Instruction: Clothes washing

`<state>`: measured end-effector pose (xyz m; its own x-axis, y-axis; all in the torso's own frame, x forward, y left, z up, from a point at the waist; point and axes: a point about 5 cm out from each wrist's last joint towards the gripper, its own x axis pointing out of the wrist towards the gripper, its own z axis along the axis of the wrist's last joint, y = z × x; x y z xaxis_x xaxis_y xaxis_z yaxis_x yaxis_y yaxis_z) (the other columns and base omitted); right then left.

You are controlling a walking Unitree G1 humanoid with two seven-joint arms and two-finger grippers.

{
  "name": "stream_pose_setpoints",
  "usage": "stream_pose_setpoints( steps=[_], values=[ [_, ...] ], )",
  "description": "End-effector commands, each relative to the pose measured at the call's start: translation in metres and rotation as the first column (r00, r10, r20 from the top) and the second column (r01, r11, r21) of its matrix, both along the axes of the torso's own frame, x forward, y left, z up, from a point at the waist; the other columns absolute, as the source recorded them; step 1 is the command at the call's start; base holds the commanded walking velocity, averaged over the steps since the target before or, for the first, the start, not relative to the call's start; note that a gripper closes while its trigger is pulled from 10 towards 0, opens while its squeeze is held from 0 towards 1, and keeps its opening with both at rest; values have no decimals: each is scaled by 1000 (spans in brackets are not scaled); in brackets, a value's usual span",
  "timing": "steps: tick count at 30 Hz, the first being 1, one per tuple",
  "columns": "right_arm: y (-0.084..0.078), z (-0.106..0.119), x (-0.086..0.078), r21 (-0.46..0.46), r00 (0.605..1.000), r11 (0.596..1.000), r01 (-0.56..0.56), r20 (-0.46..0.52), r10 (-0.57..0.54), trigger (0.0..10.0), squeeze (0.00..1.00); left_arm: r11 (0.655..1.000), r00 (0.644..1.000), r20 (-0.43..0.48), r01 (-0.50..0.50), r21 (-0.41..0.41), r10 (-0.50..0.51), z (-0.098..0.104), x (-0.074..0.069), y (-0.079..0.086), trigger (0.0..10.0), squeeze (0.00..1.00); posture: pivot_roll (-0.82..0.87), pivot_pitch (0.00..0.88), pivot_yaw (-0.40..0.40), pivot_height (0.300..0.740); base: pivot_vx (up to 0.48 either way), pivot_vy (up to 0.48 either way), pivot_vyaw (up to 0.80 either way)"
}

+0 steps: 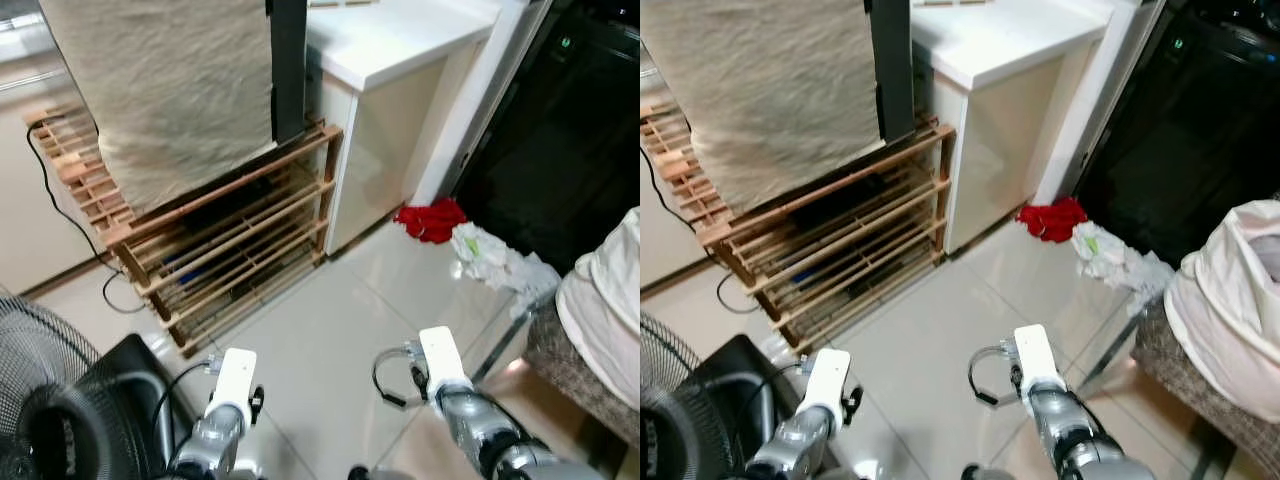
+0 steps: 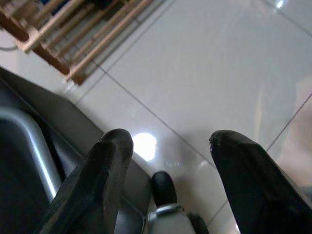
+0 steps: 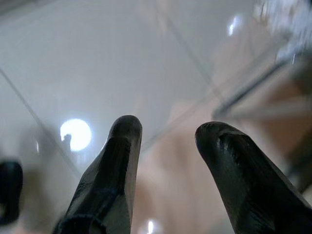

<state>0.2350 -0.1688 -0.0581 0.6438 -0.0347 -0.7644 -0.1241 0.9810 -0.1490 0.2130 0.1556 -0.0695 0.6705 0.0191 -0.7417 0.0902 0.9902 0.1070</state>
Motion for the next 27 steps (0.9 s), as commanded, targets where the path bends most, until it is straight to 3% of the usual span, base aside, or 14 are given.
stream_pose_setpoints(
  steps=[1, 6, 11, 15, 18, 23, 25, 26, 27],
  values=[
    [-1, -1, -2, 10, 1000, 1000, 13, -17, -12, 10000, 0, 1000, 999, -25, 28, 1, -28, -3, -4, -2, 10000, 0, 18, 107, -72, 740, 431, 0, 0],
    [2, -3, -4, 9, 999, 999, -34, -27, 35, 10000, 0, 996, 996, -16, 92, -5, -92, 1, 2, -3, 10000, 0, 29, 97, -79, 740, 439, 0, 0],
    [8, -2, -2, 9, 997, 998, -67, -24, 67, 10000, 0, 989, 990, -27, 142, 45, -141, 1, 3, -1, 10000, 0, 29, 97, -79, 740, 448, 0, 0],
    [11, -2, -2, 15, 996, 996, -83, -21, 83, 10000, 0, 989, 990, -35, 135, 61, -133, 0, 2, 1, 10000, 0, 33, 96, -75, 740, 0, 0, 0],
    [13, -3, -3, 24, 996, 996, -81, -26, 82, 10000, 0, 995, 996, -56, 73, 67, -69, -2, -1, 5, 10000, 0, 32, 98, -73, 740, 0, 0, 0],
    [18, -8, -10, 100, 996, 995, -27, -80, 35, 10000, 0, 999, 994, -106, 16, 45, -12, -9, -14, 8, 10000, 0, 22, 118, -76, 740, 0, 0, 0],
    [22, -13, -19, 143, 990, 990, -5, -135, 24, 10000, 0, 994, 982, -167, 97, 42, -89, -17, -27, 3, 10000, 0, 18, 126, -81, 740, 0, 0, 0],
    [17, -14, -19, 151, 988, 984, 89, -141, -68, 10000, 0, 952, 940, -201, 297, 74, -277, -21, -36, -6, 10000, 0, 22, 125, -87, 740, 0, 0, 0],
    [17, -14, -19, 151, 988, 984, 89, -141, -68, 10000, 0, 952, 940, -201, 297, 74, -277, -21, -36, -6, 10000, 0, 22, 125, -87, 740, 0, 0, 0]
  ],
)
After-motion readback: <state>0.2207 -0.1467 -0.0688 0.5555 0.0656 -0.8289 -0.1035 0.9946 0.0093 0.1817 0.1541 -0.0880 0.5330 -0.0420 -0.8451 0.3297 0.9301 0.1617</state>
